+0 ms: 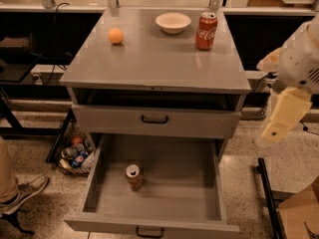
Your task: Pick orange can from middle drawer and place on counter
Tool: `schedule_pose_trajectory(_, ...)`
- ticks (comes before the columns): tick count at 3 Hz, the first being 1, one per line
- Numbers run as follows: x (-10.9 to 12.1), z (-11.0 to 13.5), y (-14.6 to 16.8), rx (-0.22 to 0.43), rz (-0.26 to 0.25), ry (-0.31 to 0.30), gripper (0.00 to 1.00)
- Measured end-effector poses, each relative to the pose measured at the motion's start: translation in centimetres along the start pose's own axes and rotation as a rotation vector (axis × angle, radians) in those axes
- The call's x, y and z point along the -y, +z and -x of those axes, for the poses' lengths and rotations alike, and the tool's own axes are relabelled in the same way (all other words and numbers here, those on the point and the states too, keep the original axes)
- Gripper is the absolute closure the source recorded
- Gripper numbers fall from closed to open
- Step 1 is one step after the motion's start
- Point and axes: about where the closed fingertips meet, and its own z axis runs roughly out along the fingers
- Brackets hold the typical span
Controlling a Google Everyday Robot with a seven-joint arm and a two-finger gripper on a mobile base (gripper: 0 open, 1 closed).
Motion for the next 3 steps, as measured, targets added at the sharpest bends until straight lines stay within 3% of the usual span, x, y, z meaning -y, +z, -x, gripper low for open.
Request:
schedule_pose_trajectory(1,-4.5,3.3,8.0,0.203,0.121,0.102,0.0)
schedule_pose_trajectory(2,-8.0,6.1,13.7,0.292,0.206,0.139,0.0)
schedule_pose_trajectory(3,-8.3,6.3,14.0,0.295,0.205,0.143,0.0)
